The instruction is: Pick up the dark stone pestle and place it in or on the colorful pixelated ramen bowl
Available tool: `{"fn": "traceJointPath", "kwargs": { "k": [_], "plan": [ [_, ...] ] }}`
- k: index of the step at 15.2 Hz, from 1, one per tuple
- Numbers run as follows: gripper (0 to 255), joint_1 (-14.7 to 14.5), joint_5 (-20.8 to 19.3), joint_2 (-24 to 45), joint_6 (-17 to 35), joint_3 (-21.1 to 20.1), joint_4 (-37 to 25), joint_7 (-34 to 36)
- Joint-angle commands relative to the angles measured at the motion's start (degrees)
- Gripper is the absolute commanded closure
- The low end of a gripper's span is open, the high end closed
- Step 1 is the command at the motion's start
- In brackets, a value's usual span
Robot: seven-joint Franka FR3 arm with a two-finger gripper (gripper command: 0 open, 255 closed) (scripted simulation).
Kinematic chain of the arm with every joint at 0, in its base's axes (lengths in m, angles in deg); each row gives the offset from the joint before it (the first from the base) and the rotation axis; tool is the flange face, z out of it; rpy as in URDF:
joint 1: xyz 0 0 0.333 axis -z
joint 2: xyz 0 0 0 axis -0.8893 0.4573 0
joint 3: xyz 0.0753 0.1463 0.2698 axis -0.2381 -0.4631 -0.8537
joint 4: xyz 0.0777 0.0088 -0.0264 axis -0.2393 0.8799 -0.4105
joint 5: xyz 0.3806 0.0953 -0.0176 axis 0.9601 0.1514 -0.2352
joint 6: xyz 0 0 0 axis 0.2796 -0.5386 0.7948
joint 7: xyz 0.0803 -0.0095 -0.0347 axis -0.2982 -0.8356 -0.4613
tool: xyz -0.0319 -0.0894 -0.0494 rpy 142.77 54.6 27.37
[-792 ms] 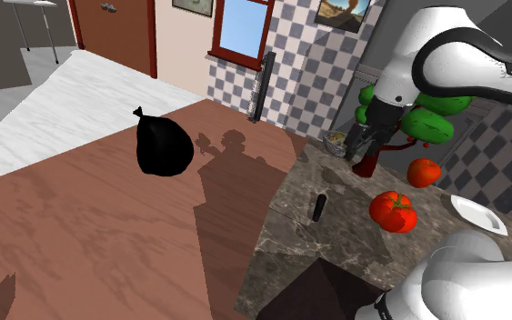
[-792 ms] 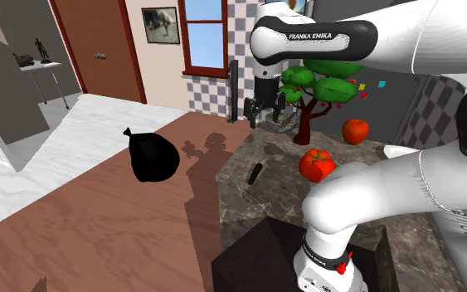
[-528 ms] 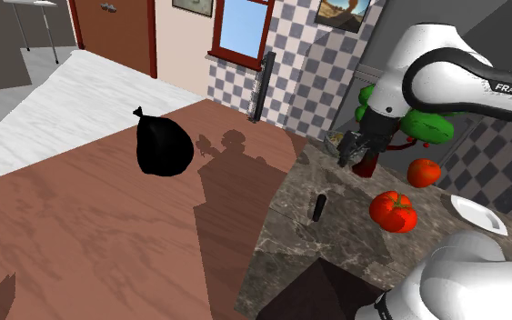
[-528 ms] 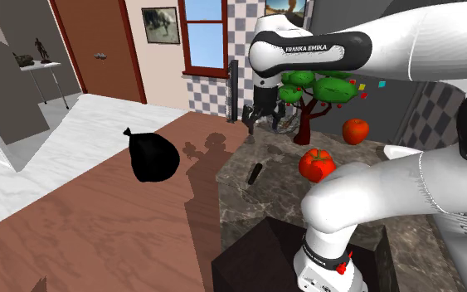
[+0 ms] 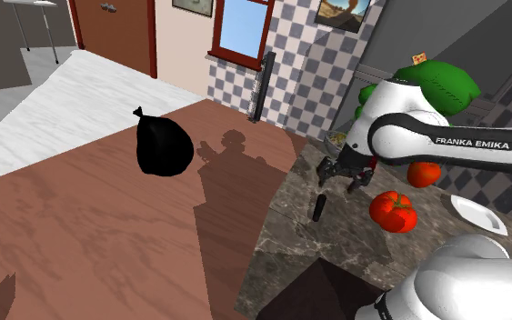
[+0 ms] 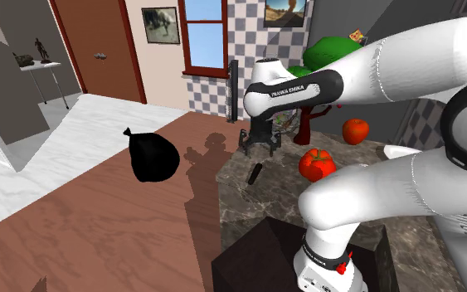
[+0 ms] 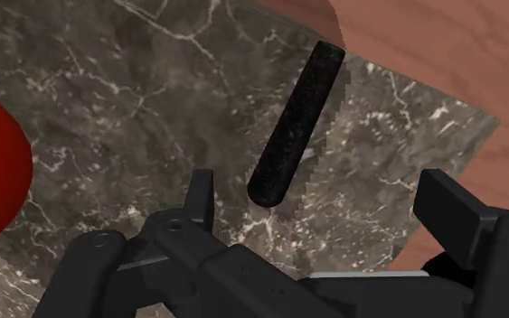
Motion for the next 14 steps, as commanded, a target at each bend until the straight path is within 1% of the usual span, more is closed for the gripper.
{"fn": "traceJointPath", "kwargs": {
  "k": [1,4,5,12,14],
  "plan": [
    [0,1.6,1.0,1.6,5.6,-1.9,2.9,6.4],
    [0,4.2,2.3,5.9,14.6,-5.0,6.6,15.5],
    [0,4.7,2.5,6.7,16.1,-5.5,7.0,16.9],
    [0,5.3,2.1,12.5,24.2,-6.1,9.3,17.2],
    [0,5.4,2.1,13.1,24.9,-6.1,9.5,17.3]
  ]
}}
